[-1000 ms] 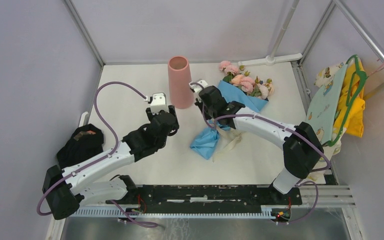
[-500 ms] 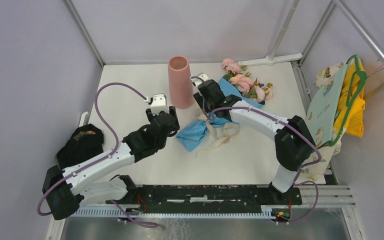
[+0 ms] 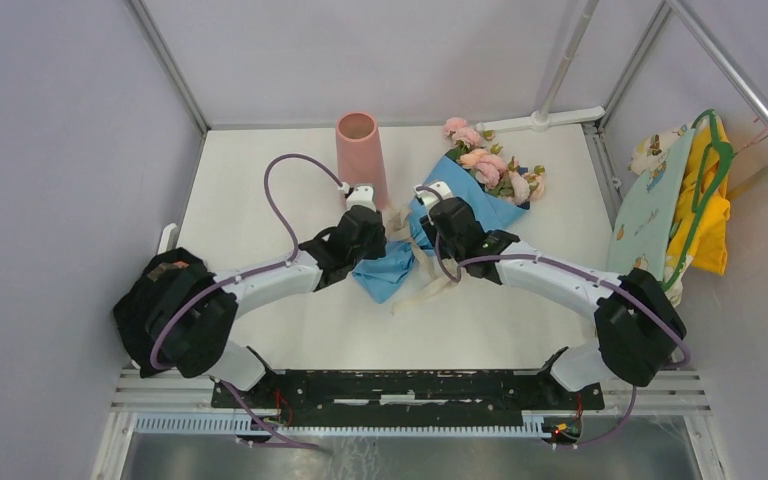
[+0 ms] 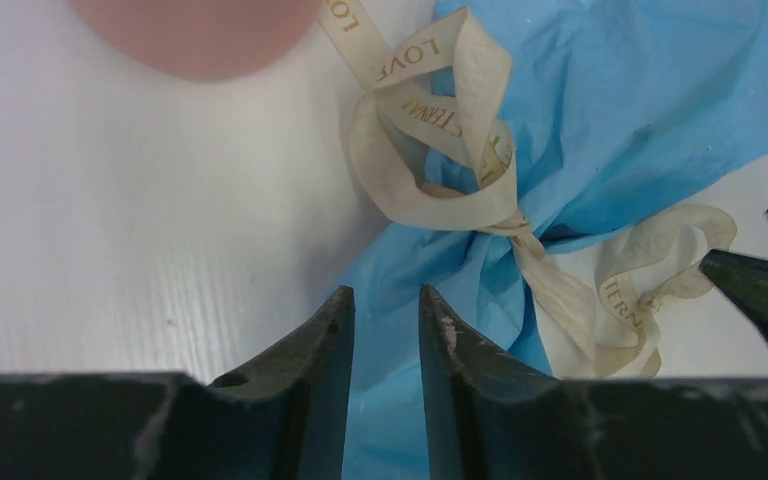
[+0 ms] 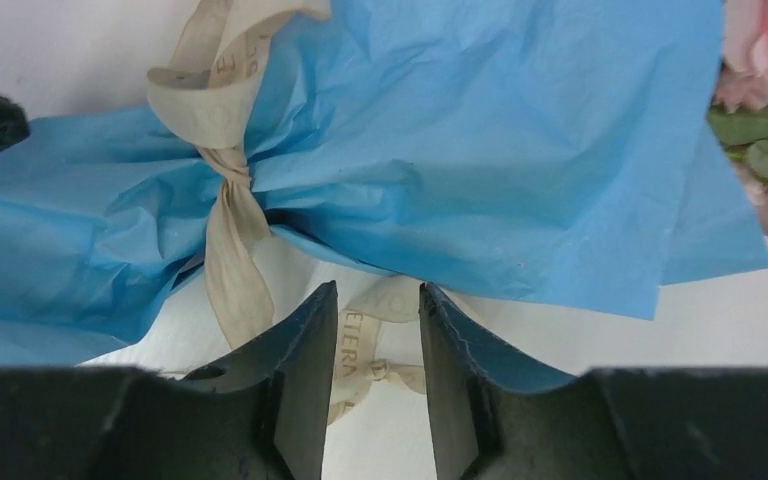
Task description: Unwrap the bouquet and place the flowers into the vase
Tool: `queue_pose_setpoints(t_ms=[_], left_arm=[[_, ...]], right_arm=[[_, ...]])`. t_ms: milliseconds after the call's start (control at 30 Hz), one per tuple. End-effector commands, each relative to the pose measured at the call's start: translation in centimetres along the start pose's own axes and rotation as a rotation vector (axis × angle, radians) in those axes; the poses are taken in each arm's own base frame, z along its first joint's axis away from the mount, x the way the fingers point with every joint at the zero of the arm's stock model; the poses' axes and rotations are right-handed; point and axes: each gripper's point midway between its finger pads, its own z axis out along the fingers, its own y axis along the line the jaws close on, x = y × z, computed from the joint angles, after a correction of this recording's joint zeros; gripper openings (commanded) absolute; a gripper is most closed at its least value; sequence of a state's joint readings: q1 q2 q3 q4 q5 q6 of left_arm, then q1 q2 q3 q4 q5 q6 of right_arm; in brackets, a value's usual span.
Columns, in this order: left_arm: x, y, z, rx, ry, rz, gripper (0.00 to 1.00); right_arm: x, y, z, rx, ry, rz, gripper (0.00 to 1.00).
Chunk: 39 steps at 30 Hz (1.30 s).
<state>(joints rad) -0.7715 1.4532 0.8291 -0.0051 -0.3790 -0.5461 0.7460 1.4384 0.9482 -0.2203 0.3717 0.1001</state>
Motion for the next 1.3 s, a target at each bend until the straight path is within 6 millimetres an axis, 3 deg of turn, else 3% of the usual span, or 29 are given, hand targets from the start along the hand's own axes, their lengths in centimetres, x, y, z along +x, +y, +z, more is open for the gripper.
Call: queue_pose_setpoints(t_ms=[0, 233, 367, 567, 733, 967, 1033, 1133, 1267], left_arm=[[-3.2, -4.7, 1.2, 0.211, -0.043, -0.04, 0.33], [-0.6, -5.2, 1.9, 0.248, 0.032, -0.067, 0.27], [2.3, -5.4, 2.7, 0.278, 0.106, -0.092, 0.25], [6.2, -3.9, 4.1, 0.229, 0.192, -0.084, 0.2], [7.4, -2.9, 4.4, 0.197, 0.207, -0.077, 0.19], [8.1, -2.7, 4.6, 0.191, 0.221, -0.074, 0.18], [8.2, -2.5, 4.6, 0.187, 0.223, -0.072, 0.18], [8.4, -2.4, 4.7, 0.181, 0.226, -0.072, 0.18], [8.9, -2.2, 5.0, 0.174, 0.235, -0.073, 0.18]], right_arm=[[-0.2, 1.7, 1.7, -0.059, -0.053, 0.031, 0.37], [0.8, 3.2, 4.2, -0.147, -0.036, 0.053, 0.35], [0.9, 4.6, 5.0, -0.238, -0.046, 0.073, 0.39], [1.1, 6.4, 5.2, -0.339, -0.045, 0.092, 0.43], [1.6, 7.6, 5.2, -0.399, -0.031, 0.102, 0.45], [3.9, 8.2, 6.7, -0.398, 0.045, 0.1, 0.44], [4.4, 8.1, 7.0, -0.39, 0.054, 0.101, 0.39], [4.2, 7.9, 6.9, -0.388, 0.055, 0.105, 0.17], [2.5, 6.8, 5.7, -0.352, 0.02, 0.096, 0.04]])
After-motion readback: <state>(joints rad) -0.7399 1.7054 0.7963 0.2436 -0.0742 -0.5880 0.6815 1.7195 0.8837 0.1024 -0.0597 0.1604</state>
